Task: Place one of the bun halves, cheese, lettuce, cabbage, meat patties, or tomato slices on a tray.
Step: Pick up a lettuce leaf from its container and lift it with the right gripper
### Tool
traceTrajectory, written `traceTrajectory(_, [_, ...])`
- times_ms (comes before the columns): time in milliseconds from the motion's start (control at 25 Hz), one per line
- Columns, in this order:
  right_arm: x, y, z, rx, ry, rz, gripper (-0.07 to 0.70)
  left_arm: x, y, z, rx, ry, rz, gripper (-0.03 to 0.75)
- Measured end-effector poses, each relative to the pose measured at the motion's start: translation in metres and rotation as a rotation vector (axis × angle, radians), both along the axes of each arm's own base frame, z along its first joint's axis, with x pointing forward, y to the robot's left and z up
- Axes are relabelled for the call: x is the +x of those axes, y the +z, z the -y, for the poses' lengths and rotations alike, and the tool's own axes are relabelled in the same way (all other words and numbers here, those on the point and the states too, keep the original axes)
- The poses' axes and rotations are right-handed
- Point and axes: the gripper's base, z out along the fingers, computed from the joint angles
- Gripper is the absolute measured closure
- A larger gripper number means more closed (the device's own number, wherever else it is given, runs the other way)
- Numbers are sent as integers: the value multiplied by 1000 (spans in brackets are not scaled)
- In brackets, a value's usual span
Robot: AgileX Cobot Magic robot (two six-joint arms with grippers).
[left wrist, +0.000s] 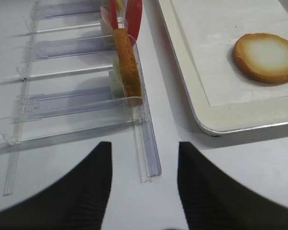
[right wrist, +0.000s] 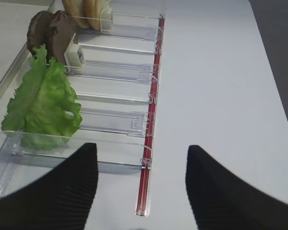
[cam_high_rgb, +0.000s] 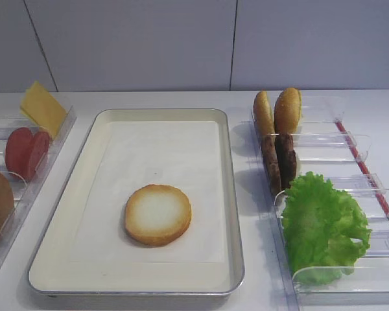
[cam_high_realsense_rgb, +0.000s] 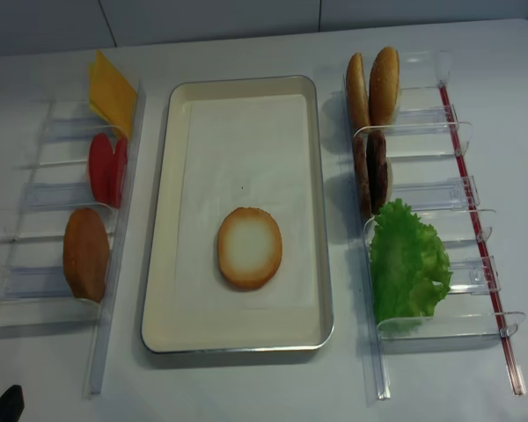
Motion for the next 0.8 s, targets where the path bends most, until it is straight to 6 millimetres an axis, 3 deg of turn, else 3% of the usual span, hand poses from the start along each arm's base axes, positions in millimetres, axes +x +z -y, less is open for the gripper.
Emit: traceTrajectory(800, [-1,0,-7,54,55,-8,232,0,0,0,-1,1,0,387])
